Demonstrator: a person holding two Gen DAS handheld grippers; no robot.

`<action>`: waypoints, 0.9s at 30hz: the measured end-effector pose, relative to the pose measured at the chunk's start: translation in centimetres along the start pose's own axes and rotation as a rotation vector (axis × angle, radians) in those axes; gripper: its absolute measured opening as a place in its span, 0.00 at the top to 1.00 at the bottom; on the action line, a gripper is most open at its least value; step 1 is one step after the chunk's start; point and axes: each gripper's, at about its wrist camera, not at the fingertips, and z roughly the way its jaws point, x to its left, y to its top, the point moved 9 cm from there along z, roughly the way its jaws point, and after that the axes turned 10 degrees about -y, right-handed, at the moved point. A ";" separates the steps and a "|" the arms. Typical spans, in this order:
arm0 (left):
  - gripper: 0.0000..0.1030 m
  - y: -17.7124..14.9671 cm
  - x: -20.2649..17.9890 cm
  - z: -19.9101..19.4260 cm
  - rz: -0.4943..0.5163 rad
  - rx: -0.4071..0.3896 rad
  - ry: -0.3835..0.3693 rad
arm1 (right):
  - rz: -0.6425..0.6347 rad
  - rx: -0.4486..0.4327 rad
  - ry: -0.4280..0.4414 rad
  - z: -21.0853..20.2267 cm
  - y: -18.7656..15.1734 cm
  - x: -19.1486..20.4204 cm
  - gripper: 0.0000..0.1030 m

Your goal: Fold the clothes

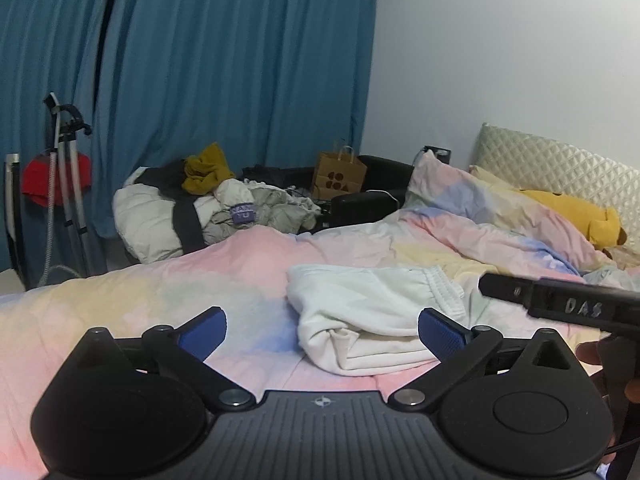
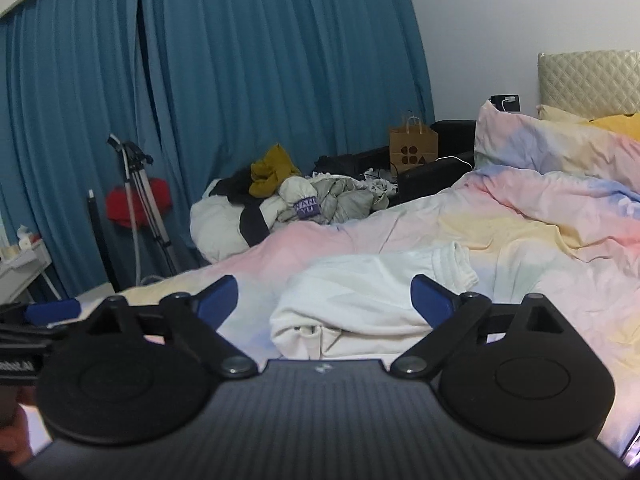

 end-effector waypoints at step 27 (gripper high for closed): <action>0.00 -4.0 2.2 1.7 0.007 0.056 0.075 | -0.023 0.043 -0.100 3.6 -5.9 -0.6 0.08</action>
